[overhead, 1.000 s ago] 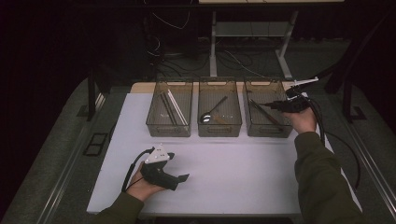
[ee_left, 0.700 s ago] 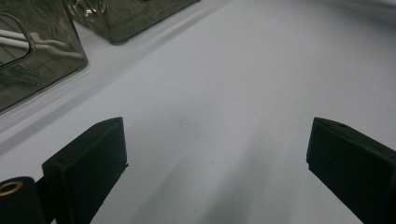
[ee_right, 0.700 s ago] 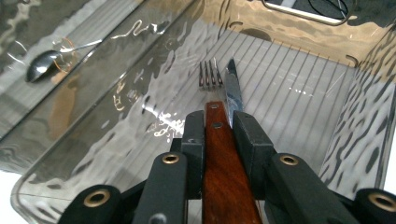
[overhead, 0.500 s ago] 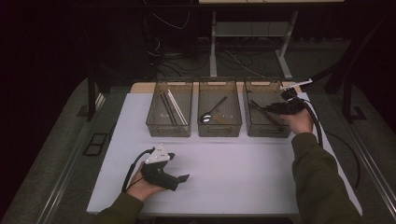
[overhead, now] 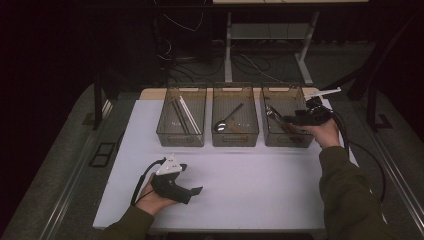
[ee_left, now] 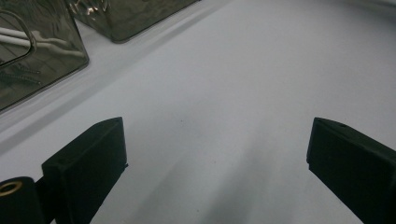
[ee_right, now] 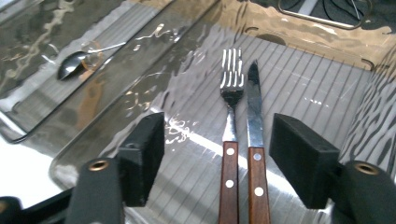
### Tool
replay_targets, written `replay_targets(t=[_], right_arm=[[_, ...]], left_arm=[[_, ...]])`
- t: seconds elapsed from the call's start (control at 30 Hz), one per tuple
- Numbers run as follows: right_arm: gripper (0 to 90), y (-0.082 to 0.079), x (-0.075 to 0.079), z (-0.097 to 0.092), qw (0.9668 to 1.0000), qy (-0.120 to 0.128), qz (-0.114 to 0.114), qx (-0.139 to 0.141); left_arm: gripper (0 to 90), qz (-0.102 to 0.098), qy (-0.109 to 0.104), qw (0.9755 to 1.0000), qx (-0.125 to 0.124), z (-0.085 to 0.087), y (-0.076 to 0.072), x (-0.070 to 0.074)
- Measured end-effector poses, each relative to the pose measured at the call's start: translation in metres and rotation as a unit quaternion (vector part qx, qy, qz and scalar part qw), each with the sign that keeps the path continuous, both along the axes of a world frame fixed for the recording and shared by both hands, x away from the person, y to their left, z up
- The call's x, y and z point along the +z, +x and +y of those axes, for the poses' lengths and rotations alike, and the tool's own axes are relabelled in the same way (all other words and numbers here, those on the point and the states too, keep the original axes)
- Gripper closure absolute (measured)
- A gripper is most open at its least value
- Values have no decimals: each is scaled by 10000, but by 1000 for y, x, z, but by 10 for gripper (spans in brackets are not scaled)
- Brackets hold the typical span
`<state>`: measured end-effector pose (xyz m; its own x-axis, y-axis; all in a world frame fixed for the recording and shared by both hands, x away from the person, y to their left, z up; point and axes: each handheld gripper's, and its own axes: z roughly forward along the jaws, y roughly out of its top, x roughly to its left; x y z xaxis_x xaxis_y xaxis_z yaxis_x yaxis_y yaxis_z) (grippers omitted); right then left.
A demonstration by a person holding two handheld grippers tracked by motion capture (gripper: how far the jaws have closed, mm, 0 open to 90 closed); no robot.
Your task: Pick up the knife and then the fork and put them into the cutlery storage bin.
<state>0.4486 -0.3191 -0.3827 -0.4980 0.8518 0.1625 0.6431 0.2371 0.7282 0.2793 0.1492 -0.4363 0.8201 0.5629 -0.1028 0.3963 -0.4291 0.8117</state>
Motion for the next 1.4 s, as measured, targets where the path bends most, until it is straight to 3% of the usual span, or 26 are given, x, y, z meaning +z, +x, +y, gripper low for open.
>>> replay_targets(t=[0.4,0.5,0.83,1.03,1.4], right_arm=[[259,-33,13,3,9982,212,-503,234],[225,-42,13,7,9979,158,-575,272],[168,-73,6,19,9949,91,-849,535],[143,-95,-1,22,9917,263,-1018,737],[143,-131,-20,29,9887,398,-1086,954]], left_arm=[[34,-3,-24,10000,-20,1,0,1],[33,1,-47,10000,-32,1,0,1],[34,-35,-96,9999,-65,3,-1,2],[33,-36,-136,9999,-72,6,-2,3],[34,-27,-124,9999,-85,6,-4,3]])
